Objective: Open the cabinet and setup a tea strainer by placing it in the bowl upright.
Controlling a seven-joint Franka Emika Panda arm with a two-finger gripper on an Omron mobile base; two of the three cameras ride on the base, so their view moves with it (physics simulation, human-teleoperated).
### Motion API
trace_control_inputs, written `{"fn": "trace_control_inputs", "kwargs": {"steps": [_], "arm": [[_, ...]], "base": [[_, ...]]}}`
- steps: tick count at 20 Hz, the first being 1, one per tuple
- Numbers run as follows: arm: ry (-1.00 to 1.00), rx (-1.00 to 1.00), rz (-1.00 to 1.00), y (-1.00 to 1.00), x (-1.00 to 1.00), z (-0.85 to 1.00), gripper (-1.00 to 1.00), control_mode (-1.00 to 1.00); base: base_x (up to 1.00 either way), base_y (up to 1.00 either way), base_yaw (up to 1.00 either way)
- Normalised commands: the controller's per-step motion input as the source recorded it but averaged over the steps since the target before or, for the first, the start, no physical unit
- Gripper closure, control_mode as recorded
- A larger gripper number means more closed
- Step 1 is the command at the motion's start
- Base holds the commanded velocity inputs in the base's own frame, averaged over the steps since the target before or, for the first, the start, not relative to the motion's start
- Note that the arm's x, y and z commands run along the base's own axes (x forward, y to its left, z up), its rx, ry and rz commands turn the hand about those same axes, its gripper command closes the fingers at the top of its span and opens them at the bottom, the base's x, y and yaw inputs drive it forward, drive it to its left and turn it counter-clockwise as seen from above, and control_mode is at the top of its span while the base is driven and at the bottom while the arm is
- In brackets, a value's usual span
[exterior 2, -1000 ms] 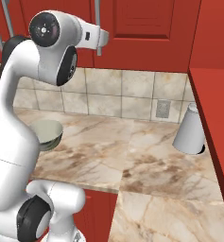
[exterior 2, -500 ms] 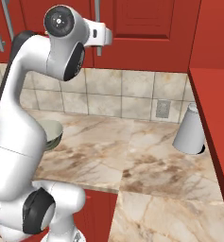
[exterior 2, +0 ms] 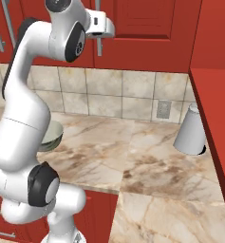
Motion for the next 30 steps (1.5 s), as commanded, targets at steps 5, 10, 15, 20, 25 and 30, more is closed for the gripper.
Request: {"fn": "trace_control_inputs", "kwargs": {"steps": [5, 10, 15, 20, 25, 30], "arm": [[0.0, 0.0, -0.04, 0.0, 0.45, -0.05, -1.0, -1.0], [0.03, 0.0, -0.06, -0.1, 0.54, -0.14, -1.0, -1.0], [0.03, 0.0, -0.08, -0.06, 0.56, -0.16, -1.0, -1.0], [0.0, 0.0, -0.01, 0.0, 0.28, -0.07, -1.0, -1.0], [0.0, 0.0, 0.0, 0.0, 0.2, -0.06, 1.0, -1.0], [0.0, 0.0, 0.0, 0.0, 0.15, -0.01, 1.0, -1.0]], "base": [[0.0, 0.0, 0.0], [0.0, 0.0, 0.0], [0.0, 0.0, 0.0], [0.0, 0.0, 0.0], [0.0, 0.0, 0.0], [0.0, 0.0, 0.0]]}}
